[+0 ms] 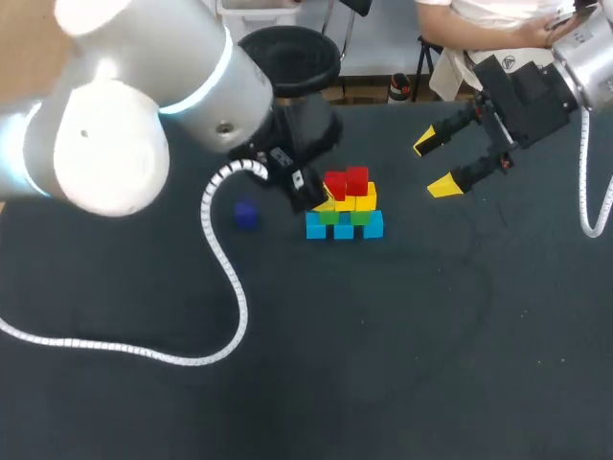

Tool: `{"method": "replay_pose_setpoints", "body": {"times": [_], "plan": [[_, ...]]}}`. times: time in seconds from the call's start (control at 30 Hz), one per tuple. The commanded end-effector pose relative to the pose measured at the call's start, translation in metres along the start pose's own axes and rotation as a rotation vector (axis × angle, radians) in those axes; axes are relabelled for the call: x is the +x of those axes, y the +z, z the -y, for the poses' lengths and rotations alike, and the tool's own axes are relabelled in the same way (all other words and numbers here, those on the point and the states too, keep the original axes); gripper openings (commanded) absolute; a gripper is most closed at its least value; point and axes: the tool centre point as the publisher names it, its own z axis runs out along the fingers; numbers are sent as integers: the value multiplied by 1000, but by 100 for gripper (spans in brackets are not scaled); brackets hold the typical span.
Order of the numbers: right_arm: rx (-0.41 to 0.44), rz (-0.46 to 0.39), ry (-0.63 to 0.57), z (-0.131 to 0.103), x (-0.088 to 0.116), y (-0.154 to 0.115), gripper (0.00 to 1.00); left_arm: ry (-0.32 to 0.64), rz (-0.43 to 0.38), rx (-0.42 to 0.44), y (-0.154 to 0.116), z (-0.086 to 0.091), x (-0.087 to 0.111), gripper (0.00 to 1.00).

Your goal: Place the blue cubes, place green cubes on the blue cubes, place the yellow cubes on the green cubes, then place the red cubes on the yellow cubes, and place purple cube on the red cubes.

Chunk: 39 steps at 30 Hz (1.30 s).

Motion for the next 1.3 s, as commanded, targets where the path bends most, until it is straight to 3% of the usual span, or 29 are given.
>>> {"method": "replay_pose_setpoints", "body": {"times": [0.03,1.3], "plan": [[3,1,-1,-1,0,0,100,-3,-12,-51,5,3,-3,0],[3,1,-1,-1,0,0,100,-47,-42,-65,31,-7,-5,0]]}}
